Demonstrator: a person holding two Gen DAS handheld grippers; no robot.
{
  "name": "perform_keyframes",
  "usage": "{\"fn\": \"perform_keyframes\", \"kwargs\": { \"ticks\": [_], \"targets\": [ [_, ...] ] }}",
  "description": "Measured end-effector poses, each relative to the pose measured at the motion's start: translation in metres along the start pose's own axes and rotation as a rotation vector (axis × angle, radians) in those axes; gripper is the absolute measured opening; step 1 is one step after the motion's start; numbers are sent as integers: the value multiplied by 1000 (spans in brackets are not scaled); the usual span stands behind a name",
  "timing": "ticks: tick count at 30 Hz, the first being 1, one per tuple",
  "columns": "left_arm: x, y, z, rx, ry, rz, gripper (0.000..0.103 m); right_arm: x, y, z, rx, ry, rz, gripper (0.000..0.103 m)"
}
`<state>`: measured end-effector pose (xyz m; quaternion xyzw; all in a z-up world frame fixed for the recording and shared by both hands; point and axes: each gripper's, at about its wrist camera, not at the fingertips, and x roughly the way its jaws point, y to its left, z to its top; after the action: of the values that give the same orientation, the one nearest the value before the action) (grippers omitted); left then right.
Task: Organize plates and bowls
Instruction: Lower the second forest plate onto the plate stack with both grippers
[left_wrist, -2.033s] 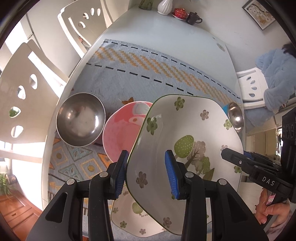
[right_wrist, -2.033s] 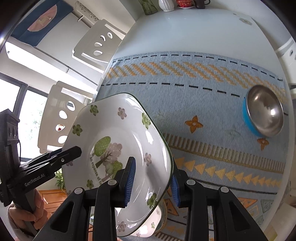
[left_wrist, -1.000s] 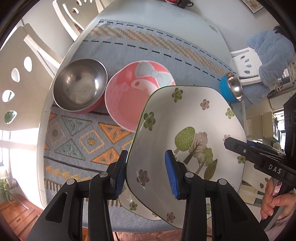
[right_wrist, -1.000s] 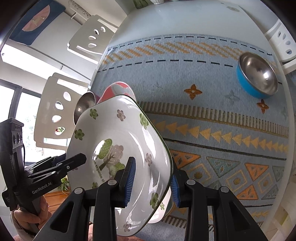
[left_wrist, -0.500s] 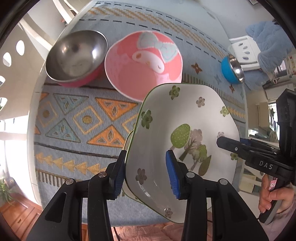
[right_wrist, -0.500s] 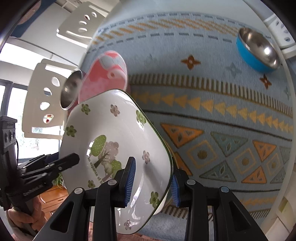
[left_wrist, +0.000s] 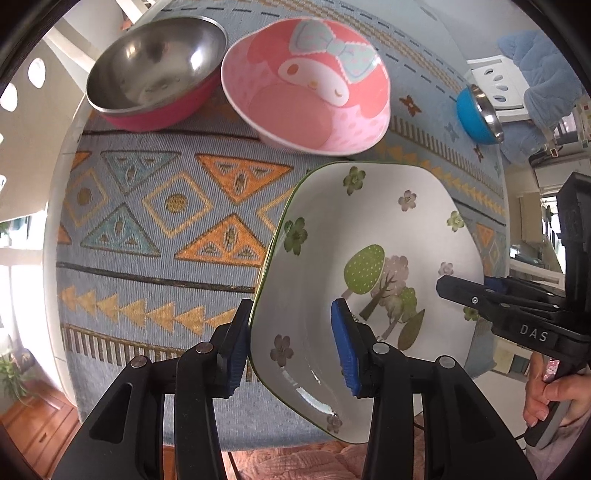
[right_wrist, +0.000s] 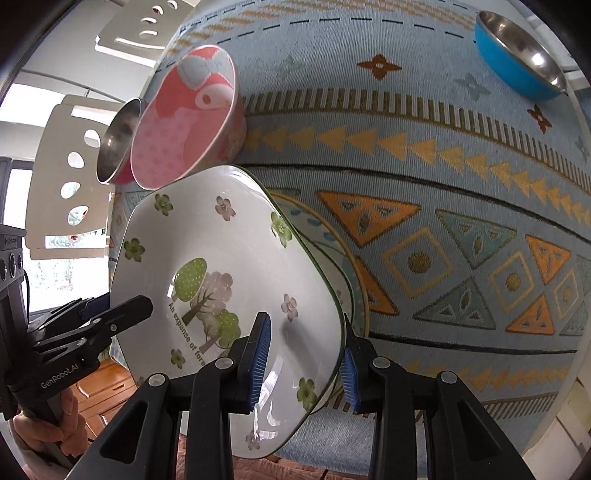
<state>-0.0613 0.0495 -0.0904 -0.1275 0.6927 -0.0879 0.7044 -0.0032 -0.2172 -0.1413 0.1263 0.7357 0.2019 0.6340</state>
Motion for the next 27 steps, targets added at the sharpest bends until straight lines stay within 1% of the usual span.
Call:
{"fn": "perform_keyframes", "kwargs": {
  "ticks": [4,7,20,25,27],
  "targets": [
    [3,-1,-3,1,-8,14,38,7,2,0,5,7,-16,34],
    [8,1,-4,-6,1,5,38,13,5,1,11,15,-25,34],
    [14,4,-4,-35,1,29,38,29,17,2,-2,29,-27,34],
    [19,0,-6,-29,-1,56,38,36,21,4,-3,29,-26,34],
    [20,0,-6,-30,2,56,38,35,22,5,-1,26,-30,35]
  ]
}}
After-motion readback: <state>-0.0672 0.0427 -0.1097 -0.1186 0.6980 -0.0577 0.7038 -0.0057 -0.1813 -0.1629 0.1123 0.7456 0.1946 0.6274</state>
